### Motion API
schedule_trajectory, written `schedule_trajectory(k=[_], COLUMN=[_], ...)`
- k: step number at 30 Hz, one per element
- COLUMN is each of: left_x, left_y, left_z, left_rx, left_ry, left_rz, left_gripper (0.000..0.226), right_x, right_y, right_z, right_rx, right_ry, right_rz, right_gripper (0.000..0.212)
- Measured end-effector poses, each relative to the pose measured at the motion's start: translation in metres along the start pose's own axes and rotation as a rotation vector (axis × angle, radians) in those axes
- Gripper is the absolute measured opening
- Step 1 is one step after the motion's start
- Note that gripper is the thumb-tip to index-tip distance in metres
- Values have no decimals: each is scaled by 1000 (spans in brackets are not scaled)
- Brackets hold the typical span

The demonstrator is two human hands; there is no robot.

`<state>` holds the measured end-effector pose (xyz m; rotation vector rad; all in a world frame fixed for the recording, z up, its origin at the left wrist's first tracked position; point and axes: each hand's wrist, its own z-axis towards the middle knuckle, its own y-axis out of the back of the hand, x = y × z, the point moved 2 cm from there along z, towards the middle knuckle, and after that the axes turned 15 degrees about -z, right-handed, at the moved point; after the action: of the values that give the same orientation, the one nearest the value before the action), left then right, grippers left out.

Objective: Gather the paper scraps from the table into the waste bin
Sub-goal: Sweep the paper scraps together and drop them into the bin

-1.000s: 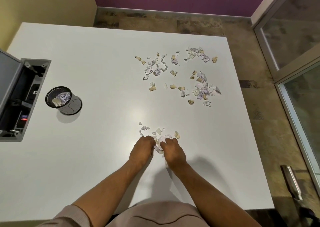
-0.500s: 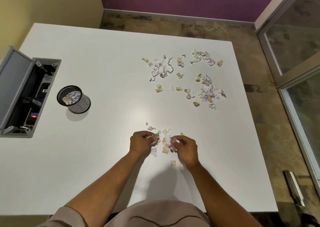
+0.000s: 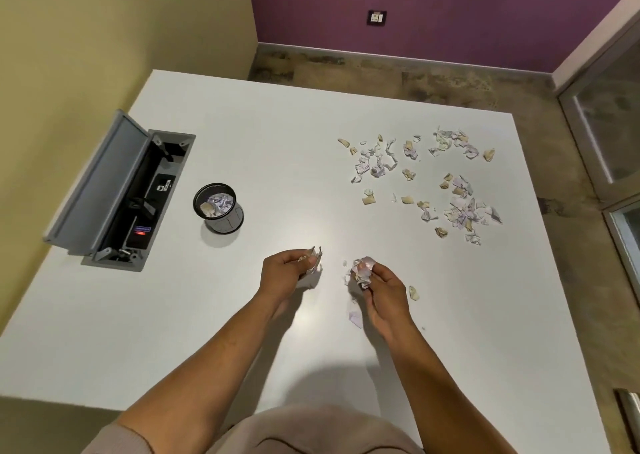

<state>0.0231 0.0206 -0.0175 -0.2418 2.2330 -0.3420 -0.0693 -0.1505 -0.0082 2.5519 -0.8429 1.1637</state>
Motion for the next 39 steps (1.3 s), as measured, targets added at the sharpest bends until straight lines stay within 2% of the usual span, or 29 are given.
schedule_trajectory(k=[4, 13, 16, 19, 25, 28, 32, 35, 39], left_x=[-33, -106, -126, -147, -164, -157, -156, -160, -163], left_y=[36, 103, 111, 111, 95, 90, 84, 80, 82], left_z=[10, 43, 59, 81, 124, 134, 139, 142, 141], left_rx=[-74, -267, -341, -395, -276, -198, -117, -69, -66], left_ry=[-72, -209, -261, -323, -254, -220, -176, -159, -153], left_rz=[-12, -24, 133, 448, 1052, 1266, 1342, 1425, 1434], left_gripper=[12, 13, 12, 14, 24, 27, 7, 8, 22], right_x=[12, 32, 38, 37, 30, 32, 38, 41, 47], right_y=[-51, -164, -190, -202, -208, -213, -223, -230, -238], right_z=[-5, 1, 5, 9, 19, 25, 33, 39, 46], right_rx=[57, 180, 188, 180, 157, 163, 171, 171, 187], right_ry=[12, 8, 16, 0, -25, -23, -20, -17, 4], right_rz=[92, 74, 87, 95, 111, 109, 100, 98, 61], right_gripper=[25, 23, 24, 24, 21, 20, 19, 20, 18])
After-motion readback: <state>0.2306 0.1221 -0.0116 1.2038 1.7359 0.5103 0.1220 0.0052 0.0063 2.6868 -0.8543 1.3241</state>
